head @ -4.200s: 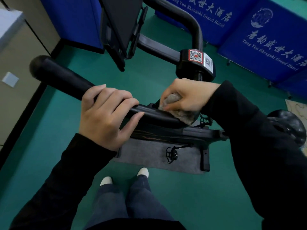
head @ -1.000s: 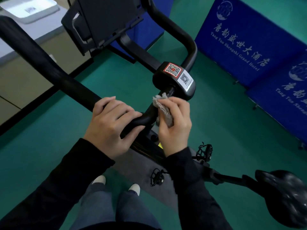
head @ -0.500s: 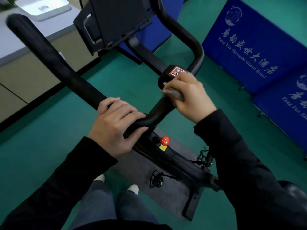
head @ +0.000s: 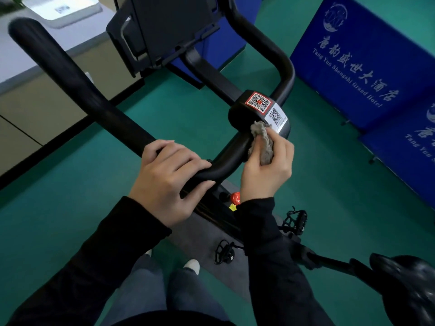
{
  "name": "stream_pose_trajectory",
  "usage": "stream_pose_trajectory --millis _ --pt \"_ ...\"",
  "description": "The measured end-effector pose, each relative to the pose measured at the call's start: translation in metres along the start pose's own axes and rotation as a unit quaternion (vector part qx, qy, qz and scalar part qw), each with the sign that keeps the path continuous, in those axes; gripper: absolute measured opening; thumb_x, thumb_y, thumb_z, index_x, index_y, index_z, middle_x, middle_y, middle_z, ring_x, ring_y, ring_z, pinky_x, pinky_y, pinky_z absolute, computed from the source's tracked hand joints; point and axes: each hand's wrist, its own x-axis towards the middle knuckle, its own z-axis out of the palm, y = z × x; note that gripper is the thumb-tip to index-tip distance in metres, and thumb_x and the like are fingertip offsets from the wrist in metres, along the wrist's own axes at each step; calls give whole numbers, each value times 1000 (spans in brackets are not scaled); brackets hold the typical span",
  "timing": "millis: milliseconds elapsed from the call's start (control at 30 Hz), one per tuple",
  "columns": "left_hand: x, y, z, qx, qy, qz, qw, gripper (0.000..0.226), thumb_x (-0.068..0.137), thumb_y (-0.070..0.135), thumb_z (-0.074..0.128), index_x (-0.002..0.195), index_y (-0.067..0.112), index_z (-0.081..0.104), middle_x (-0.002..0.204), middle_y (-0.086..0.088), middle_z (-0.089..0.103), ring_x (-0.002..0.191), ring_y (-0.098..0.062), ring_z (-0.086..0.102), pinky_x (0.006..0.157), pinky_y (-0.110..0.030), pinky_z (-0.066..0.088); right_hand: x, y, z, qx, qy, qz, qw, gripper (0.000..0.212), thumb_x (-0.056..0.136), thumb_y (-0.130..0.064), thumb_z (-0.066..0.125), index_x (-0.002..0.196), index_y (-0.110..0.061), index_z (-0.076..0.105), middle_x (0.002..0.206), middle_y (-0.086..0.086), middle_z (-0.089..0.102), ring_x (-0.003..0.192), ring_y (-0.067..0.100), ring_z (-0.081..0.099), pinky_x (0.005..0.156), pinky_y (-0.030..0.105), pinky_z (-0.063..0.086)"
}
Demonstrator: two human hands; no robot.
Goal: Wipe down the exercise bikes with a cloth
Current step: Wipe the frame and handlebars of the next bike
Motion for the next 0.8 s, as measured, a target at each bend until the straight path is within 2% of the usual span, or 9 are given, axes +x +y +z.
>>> stream_pose_trajectory --millis 100,167,233,300,400,533,700,733,800 --pt "-1 0 1 3 -3 0 1000 22 86 35 62 92 15 69 87 4 64 89 -20 60 94 -34 29 -15 -2 5 78 39 165 982 20 89 -12 62 105 -1 67 102 12 68 97 22 65 90 39 51" --pt "-1 -1 1 6 -4 1 1000 22 86 36 62 93 16 69 88 4 64 90 -20 60 94 -34 29 -21 -1 7 152 36 266 951 15 90 -11 61 102 -4 67 99 12 70 97 25 66 91 45 52" --pt "-1 -1 1 5 -6 1 1000 23 87 36 61 93 16 69 89 4 64 90 -20 59 93 -34 28 -18 0 7 223 32 334 915 10 91 -6 59 95 -10 66 95 11 70 93 25 66 92 50 52" --pt "-1 -1 1 6 -8 1 1000 23 88 37 60 93 16 69 89 4 64 90 -19 59 94 -32 27 -12 3 10 270 31 386 882 13 91 -1 57 89 -12 64 93 13 67 90 26 63 93 54 50" --pt "-1 -1 1 8 -7 0 1000 23 88 37 61 93 16 69 89 4 64 91 -19 59 94 -32 27 -13 5 13 318 19 437 841 12 93 -1 54 92 -9 63 93 14 65 89 28 62 94 54 50" --pt "-2 0 0 9 -6 0 1000 23 87 36 61 92 16 69 89 4 65 90 -20 60 92 -33 29 -26 7 9 410 -46 484 772 17 96 -3 49 110 -3 60 97 15 65 82 24 64 82 41 55" --pt "-1 0 1 14 -5 3 1000 24 88 37 58 91 16 69 88 4 65 89 -20 60 92 -34 29 -30 5 2 458 -101 484 739 19 96 1 46 100 -8 62 102 23 61 90 33 61 87 48 52" --pt "-1 0 1 16 -6 4 1000 24 88 37 58 92 16 69 88 4 65 89 -20 60 92 -34 29 -26 5 4 463 -98 490 732 20 96 3 44 102 -7 60 101 26 60 88 35 61 83 50 54" --pt "-1 -1 1 19 -9 8 1000 25 88 38 58 92 16 69 89 4 65 90 -20 60 91 -35 30 -19 4 8 481 -89 498 716 24 96 7 40 106 -6 56 89 25 64 73 34 67 60 42 58"
